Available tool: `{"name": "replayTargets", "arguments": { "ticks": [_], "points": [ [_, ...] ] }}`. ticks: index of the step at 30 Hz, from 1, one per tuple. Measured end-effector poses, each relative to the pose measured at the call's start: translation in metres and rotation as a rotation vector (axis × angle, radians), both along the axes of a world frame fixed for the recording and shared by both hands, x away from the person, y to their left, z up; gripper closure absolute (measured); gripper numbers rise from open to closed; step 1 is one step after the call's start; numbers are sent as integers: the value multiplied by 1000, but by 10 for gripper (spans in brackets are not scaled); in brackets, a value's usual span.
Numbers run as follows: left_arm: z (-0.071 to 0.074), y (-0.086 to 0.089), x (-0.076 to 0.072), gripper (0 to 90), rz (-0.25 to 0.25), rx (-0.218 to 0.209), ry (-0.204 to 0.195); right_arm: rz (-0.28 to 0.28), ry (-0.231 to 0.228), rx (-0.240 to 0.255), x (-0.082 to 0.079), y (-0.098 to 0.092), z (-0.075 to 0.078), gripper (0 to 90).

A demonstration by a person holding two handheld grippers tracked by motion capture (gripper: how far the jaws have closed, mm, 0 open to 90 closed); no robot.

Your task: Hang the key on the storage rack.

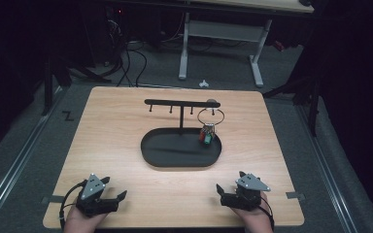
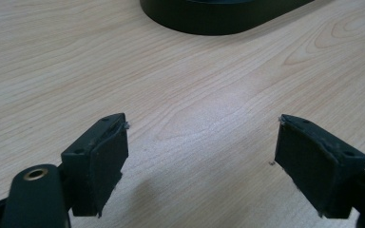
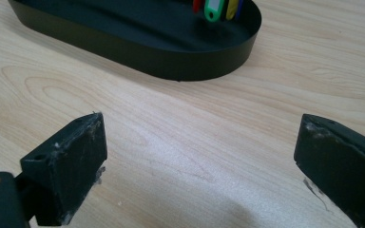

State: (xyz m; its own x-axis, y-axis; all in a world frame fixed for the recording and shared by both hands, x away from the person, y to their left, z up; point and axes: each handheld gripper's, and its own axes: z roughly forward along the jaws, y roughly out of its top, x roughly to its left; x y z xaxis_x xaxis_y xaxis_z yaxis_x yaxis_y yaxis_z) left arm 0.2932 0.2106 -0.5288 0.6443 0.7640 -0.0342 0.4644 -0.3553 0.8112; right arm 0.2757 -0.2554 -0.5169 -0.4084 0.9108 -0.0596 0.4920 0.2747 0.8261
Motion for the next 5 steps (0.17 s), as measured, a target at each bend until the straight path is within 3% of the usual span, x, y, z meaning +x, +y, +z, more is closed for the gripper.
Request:
{"name": "replayTargets", "arguments": {
  "ticks": [5],
  "points": [
    [0,1,-2,189,-11,2,5,-10,18,16,1,-5,-2,41]
  ]
}}
